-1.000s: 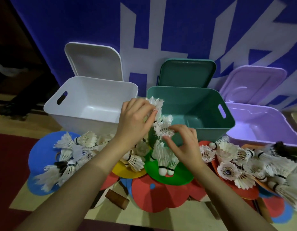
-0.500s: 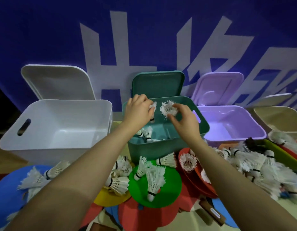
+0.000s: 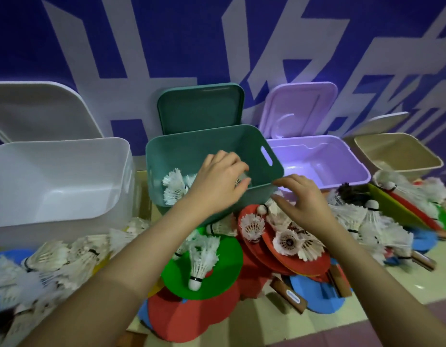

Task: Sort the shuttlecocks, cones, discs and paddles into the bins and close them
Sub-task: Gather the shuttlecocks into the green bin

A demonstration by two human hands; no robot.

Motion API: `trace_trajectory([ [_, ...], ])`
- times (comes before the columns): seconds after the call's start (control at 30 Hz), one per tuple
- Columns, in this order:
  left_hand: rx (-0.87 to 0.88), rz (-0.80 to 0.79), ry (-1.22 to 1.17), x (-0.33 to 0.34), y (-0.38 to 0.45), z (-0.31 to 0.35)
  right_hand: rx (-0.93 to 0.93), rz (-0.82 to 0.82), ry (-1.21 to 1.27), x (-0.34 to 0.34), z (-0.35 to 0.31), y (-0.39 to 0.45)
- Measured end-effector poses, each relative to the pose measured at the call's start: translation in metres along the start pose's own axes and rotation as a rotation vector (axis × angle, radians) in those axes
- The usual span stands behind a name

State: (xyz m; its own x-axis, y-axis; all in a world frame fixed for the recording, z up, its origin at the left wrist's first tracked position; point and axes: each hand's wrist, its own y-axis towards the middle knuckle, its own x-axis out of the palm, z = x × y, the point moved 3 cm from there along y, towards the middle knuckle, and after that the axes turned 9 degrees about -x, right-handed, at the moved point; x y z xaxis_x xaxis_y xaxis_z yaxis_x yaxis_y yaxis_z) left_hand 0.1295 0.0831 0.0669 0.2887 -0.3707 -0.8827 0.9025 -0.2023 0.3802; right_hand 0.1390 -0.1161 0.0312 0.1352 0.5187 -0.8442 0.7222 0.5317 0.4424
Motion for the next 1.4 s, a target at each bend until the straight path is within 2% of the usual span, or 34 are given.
trace_trajectory([
  [0.17,-0.057,-0.147,0.011,0.048,-0.033,0.028,0.097,-0.245,-0.108,0.026,0.037,-0.045],
  [0.23,-0.111,-0.191,0.025,0.064,-0.046,0.038,0.109,-0.297,-0.112,0.036,0.042,-0.052],
  [0.4,-0.301,-0.226,0.119,0.095,-0.066,0.056,0.048,-0.166,-0.092,0.040,0.047,-0.058],
  [0.53,-0.450,-0.213,0.120,0.109,-0.073,0.061,-0.087,-0.011,-0.060,0.024,0.047,-0.058],
  [0.73,-0.489,0.030,0.093,0.103,-0.073,0.072,-0.208,0.147,0.007,-0.006,0.044,-0.053],
  [0.87,-0.397,0.234,0.123,0.063,-0.056,0.080,-0.259,0.234,0.077,-0.022,0.030,-0.034],
  [1.07,-0.364,0.360,0.219,0.005,-0.008,0.047,-0.315,0.303,0.161,-0.033,0.015,0.031],
  [1.2,-0.436,0.253,0.240,-0.007,0.026,0.007,-0.277,0.262,0.163,-0.019,0.014,0.081],
  [1.3,-0.504,0.124,0.244,-0.002,0.045,-0.017,-0.234,0.164,0.125,0.002,0.016,0.110],
  [1.4,-0.497,0.053,0.252,0.001,0.056,-0.029,-0.188,0.080,0.083,0.012,0.024,0.124],
])
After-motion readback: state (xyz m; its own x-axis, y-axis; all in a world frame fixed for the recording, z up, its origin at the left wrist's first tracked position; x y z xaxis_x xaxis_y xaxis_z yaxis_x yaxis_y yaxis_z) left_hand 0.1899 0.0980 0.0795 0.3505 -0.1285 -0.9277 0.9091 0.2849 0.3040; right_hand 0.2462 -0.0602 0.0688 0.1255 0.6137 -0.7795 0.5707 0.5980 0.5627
